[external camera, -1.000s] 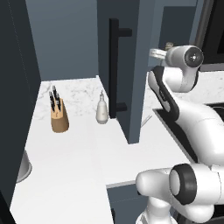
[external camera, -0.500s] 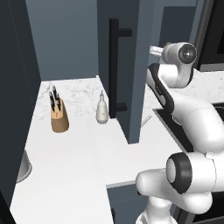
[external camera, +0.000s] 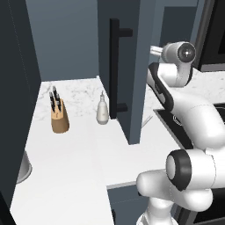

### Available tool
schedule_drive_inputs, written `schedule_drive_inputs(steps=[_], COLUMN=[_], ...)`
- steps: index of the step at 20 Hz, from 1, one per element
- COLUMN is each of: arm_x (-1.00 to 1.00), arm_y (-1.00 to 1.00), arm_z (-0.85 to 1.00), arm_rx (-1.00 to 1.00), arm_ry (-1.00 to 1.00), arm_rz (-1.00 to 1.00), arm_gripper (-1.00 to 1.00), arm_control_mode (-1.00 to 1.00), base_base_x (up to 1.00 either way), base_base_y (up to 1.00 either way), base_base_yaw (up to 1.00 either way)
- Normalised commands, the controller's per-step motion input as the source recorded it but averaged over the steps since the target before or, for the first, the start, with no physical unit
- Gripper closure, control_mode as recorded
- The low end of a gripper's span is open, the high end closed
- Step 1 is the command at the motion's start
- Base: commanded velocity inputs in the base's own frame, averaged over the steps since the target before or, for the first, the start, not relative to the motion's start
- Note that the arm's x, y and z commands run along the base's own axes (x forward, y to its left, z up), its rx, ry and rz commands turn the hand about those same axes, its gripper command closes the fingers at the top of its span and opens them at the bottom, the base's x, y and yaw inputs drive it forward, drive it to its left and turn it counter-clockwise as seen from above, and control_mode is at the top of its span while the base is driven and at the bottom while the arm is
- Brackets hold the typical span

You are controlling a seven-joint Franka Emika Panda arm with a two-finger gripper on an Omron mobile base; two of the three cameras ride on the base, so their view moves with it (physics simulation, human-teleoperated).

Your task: Put the shaker and condiment bottle from the counter next to their counterparts in the cabinet.

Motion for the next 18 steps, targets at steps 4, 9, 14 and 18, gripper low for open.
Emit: schedule_drive_inputs(steps=[4,9,14,18], arm_x=[0.14,0.3,0.28,0.23], arm_y=[0.0,0.0,0.0,0.0], arm_z=[-0.29,-0.24,-0.26,-0.31], arm_rx=[0.0,0.0,0.0,0.0], arm_ry=[0.0,0.0,0.0,0.0], arm_rz=[0.0,0.0,0.0,0.0], arm_gripper=[1.0,1.0,1.0,1.0], arm_control_mode=[-1.0,-1.0,-1.0,-1.0], base_base_x=[0.0,0.0,0.0,0.0], base_base_y=[0.0,0.0,0.0,0.0], base_base_yaw=[0.0,0.0,0.0,0.0])
